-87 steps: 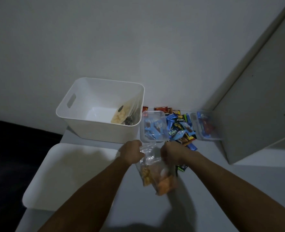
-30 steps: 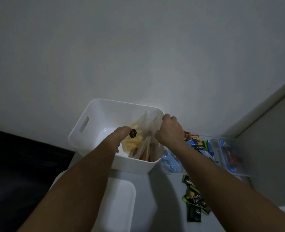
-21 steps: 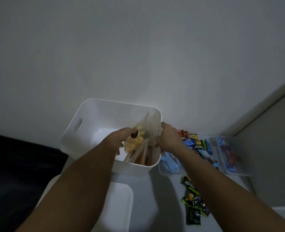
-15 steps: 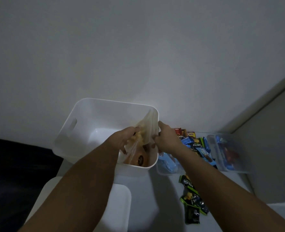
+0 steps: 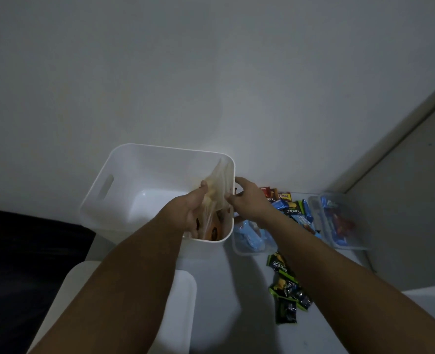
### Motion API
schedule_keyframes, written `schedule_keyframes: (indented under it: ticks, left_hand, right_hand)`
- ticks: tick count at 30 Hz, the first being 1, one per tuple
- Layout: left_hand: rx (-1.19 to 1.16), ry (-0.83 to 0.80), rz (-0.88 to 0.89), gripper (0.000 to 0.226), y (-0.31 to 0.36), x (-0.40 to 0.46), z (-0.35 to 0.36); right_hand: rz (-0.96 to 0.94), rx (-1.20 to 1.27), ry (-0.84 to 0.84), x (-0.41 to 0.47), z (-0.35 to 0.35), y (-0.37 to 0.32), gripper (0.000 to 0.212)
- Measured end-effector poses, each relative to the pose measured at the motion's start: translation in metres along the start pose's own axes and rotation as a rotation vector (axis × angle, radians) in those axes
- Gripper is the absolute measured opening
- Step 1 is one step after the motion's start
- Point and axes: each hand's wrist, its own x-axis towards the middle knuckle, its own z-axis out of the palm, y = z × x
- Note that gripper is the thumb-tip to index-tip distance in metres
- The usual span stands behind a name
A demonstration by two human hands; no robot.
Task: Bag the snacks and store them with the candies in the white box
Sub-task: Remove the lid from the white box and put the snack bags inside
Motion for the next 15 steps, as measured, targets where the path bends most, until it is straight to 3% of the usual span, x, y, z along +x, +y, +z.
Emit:
schedule_keyframes:
  ticks: [3, 8, 12, 15]
  left_hand:
    - [0.042, 0.022, -0.028, 0.097, -0.002, -0.007, 0.005]
    - [0.027, 0.243, 0.027, 0.093, -0.002, -0.012, 0.002]
    - [0.145, 0.328, 0.222, 0.073, 0.0, -0.045, 0.015]
    - [0.19, 0.442, 0.353, 0.069, 0.005, -0.057, 0.027]
  right_hand:
    - [0.063, 0.073, -0.007, -0.002, -0.003, 0.007, 0.057]
    - [0.088, 0.098, 0.004, -0.01, -0.018, 0.014, 0.052]
    - [0.093, 0.067, -0.013, -0.021, -0.037, 0.017, 0.051]
    - [0.085, 0.01, -0.016, -0.031, -0.052, 0.022, 0.047]
